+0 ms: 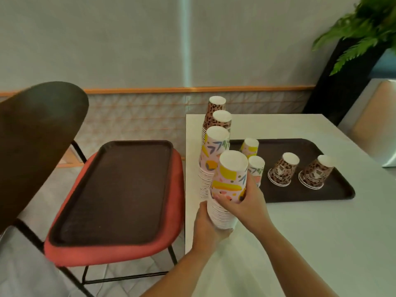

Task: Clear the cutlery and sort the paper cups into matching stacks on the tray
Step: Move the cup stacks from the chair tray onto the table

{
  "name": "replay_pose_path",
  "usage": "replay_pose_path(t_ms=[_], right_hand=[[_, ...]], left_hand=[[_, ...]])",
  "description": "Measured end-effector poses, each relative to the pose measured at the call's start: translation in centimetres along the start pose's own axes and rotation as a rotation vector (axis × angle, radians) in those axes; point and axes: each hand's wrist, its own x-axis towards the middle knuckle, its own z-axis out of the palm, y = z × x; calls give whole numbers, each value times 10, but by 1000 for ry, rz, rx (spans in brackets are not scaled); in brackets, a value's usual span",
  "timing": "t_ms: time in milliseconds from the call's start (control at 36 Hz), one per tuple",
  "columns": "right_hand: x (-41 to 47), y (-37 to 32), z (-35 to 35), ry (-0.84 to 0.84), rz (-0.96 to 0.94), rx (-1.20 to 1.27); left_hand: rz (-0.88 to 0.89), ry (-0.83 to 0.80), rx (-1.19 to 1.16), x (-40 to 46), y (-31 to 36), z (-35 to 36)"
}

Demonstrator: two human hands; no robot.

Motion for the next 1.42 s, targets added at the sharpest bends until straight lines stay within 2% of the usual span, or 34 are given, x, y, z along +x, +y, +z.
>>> replay_pose_path(t_ms=[278, 333, 361, 611, 833, 944, 1083, 1222, 1417], right_hand=[[-1, 9, 3, -33, 26, 48], [24, 43, -29, -78, 93, 106], [25, 41, -28, -79, 80, 109], [33, 44, -36, -72, 73, 138], [28, 43, -32, -33, 86, 129], [22, 40, -33, 20, 95, 91], [11, 40, -28, 38, 151, 49], [7, 41, -22, 52, 197, 6], [6, 43, -17, 108, 224, 11]], left_hand=[[-29, 57, 39, 11, -21, 8], [-96, 101, 99, 29, -15, 48], [-104, 112, 97, 29, -13, 43], [-32, 44, 96, 15, -31, 42], [60, 278, 96, 44, -3, 1], [84, 87, 131, 79, 6, -17], [114, -126, -112, 93, 15, -24], [113, -103, -205, 97, 16, -21], [160, -93, -205, 82, 11, -29]])
